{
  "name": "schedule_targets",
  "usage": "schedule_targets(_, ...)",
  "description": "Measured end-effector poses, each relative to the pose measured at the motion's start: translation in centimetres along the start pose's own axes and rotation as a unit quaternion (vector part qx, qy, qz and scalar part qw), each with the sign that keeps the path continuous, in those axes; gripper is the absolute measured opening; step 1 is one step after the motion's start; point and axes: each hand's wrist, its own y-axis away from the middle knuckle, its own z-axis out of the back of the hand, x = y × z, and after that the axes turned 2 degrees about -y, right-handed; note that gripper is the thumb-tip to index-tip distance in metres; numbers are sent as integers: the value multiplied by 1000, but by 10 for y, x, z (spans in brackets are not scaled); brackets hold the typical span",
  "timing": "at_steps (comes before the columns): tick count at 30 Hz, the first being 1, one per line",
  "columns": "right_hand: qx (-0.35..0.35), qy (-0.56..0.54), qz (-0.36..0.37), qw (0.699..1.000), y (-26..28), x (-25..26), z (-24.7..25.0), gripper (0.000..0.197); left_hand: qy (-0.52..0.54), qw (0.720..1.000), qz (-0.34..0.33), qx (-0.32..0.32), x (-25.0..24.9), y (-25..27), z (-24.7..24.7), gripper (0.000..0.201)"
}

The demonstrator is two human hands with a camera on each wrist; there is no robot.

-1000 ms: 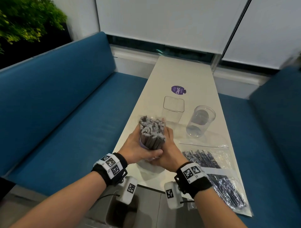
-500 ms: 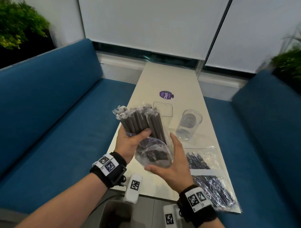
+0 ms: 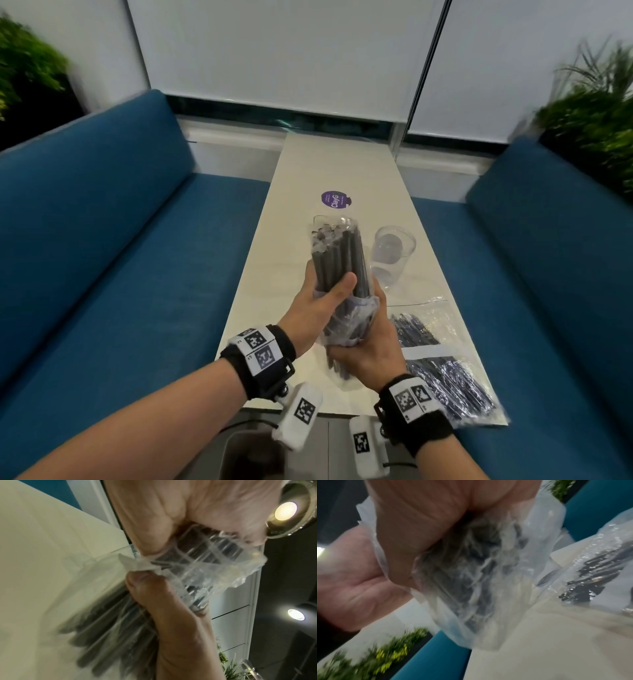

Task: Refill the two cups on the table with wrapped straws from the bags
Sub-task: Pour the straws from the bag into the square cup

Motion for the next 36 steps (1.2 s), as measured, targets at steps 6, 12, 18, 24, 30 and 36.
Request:
schedule_targets(6,-36,-101,-17,994,-6,-8,16,106,-173,983,-23,53,-31,-12,-10,125)
schedule_targets(12,-24,-101,-34,994,-16,4,53,103,-346,932,-105,8,-49,-2,13,144)
schedule_targets(18,11,6,-25,1000,-37,8,99,94,-713,458,-524,91,-50,0,-1,75)
schedule_targets(24,130,198,-32,971,-67,42,129,65,-851,338,-397,56,-65,-49,-49,98)
schedule_targets(30,143,298,-9,944,-90,79,142,43,-829,303,-457,109,-88,-86,-52,56)
schedule_targets(36,112,297,0,948,-103,110,151,75,-818,324,-465,100,-122,-114,-44,63)
